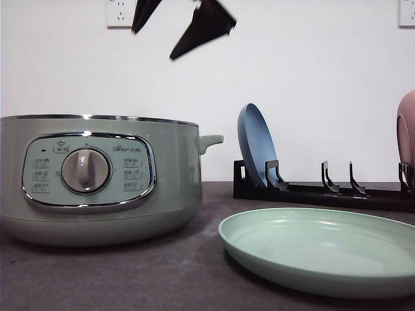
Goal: Transfer potato from steamer to green plate
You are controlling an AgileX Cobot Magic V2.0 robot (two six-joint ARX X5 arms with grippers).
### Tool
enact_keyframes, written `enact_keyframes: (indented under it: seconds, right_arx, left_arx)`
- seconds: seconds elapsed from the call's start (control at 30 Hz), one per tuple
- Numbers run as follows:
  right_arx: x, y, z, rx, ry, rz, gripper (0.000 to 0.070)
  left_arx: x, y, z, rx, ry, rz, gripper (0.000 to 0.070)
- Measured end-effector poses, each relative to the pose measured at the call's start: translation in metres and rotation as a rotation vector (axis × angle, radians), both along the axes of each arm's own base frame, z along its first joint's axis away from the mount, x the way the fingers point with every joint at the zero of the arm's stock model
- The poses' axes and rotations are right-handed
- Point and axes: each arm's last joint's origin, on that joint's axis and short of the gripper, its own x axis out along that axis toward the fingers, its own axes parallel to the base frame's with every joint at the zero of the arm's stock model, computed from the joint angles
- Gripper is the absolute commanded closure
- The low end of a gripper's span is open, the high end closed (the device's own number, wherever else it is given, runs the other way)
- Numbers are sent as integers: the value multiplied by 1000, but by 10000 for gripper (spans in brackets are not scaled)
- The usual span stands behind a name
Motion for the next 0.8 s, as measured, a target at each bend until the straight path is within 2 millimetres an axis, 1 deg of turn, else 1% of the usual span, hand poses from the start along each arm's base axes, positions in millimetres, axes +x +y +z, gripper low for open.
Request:
enact_keyframes:
  seconds: [0.1,0.2,0.4,0.53,0.67,0.8]
  right_arx:
    - [7,11,-18,-23,17,6,191]
    - [10,22,-30,-27,15,21,150]
    - [9,45,-48,-72,-35,18,147]
    - [12,58,-70,-114,-28,17,139]
    - [16,66,-89,-159,-24,6,126]
    - [17,68,-93,-161,-25,5,126]
  left_arx:
    - [-1,0,0,-1,-3,0,697]
    - [-1,0,0,-2,-3,1,697]
    - [-1,0,0,-2,-3,1,697]
    - [-1,0,0,-3,-3,1,697]
    - [-1,0,0,-2,-3,1,697]
    - [-1,0,0,-2,-3,1,697]
